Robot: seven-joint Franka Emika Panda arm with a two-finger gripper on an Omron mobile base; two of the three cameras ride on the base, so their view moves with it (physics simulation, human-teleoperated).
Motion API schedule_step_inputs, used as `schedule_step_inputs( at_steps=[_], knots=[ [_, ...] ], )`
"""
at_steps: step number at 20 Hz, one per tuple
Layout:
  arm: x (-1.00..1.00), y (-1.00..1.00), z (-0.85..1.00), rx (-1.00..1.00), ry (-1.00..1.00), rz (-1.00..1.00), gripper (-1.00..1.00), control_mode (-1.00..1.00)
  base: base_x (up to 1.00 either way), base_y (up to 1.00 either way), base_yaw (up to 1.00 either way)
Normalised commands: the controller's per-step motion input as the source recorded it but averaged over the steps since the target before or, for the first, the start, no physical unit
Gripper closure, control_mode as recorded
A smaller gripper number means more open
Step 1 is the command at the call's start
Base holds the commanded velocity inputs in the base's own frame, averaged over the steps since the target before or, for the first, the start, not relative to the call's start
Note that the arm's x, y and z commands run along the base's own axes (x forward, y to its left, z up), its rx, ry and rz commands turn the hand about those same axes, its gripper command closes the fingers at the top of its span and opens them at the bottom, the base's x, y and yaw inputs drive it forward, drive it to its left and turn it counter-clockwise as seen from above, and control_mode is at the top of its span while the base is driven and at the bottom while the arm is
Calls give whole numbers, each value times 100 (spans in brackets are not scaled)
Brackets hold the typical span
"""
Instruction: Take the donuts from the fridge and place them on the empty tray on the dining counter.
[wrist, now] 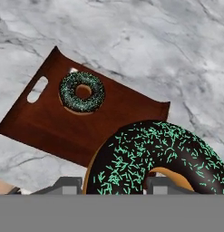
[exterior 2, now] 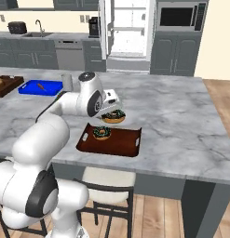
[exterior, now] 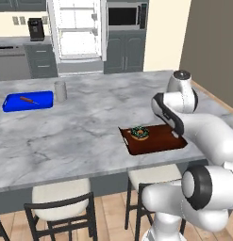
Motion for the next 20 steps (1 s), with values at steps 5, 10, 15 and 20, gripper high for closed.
schedule_step_inputs(
  at_steps=[5, 10, 15, 20],
  knots=[
    [0, 0, -40, 0, 1, -1, 100, -100, 0, 0, 0],
    [30, 0, -42, 0, 11, 0, 100, -100, 0, 0, 0],
    [47, 0, -50, 3, 14, 0, 100, -100, 0, 0, 0],
    [32, -9, -33, 3, 11, 0, 100, -100, 0, 0, 0]
  ],
)
